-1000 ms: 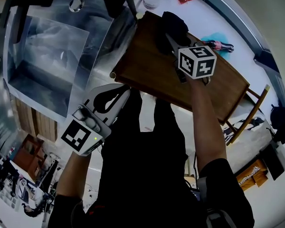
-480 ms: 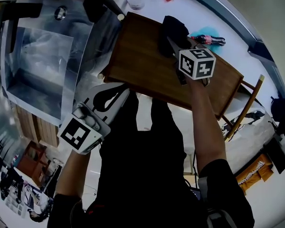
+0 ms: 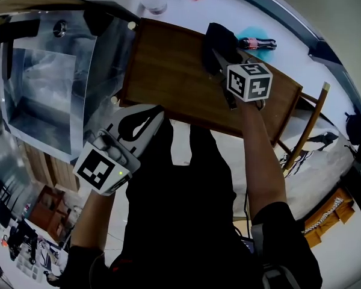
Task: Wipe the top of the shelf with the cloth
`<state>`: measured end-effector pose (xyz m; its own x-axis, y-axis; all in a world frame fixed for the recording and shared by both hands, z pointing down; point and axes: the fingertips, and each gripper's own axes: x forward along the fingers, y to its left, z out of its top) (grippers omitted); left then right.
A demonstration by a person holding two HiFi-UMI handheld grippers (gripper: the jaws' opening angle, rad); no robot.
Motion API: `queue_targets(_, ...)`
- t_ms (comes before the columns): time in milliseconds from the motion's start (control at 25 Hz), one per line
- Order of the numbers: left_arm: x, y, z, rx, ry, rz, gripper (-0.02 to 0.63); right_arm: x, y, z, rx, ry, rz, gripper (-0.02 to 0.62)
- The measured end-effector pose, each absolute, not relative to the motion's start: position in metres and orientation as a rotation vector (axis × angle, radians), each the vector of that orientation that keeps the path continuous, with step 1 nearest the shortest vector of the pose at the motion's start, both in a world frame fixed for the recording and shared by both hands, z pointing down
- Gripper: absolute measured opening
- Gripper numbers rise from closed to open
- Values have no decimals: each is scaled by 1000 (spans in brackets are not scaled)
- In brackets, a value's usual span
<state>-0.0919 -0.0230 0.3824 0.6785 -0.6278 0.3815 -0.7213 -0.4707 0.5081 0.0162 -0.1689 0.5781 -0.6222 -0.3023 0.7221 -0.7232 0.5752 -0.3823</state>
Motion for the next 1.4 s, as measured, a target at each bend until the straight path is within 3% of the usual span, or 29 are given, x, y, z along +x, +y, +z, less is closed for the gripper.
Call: queue_targets(1400, 56, -34, 367, 2354, -852, 268, 20, 215, -152, 582, 1090, -2075, 986, 57)
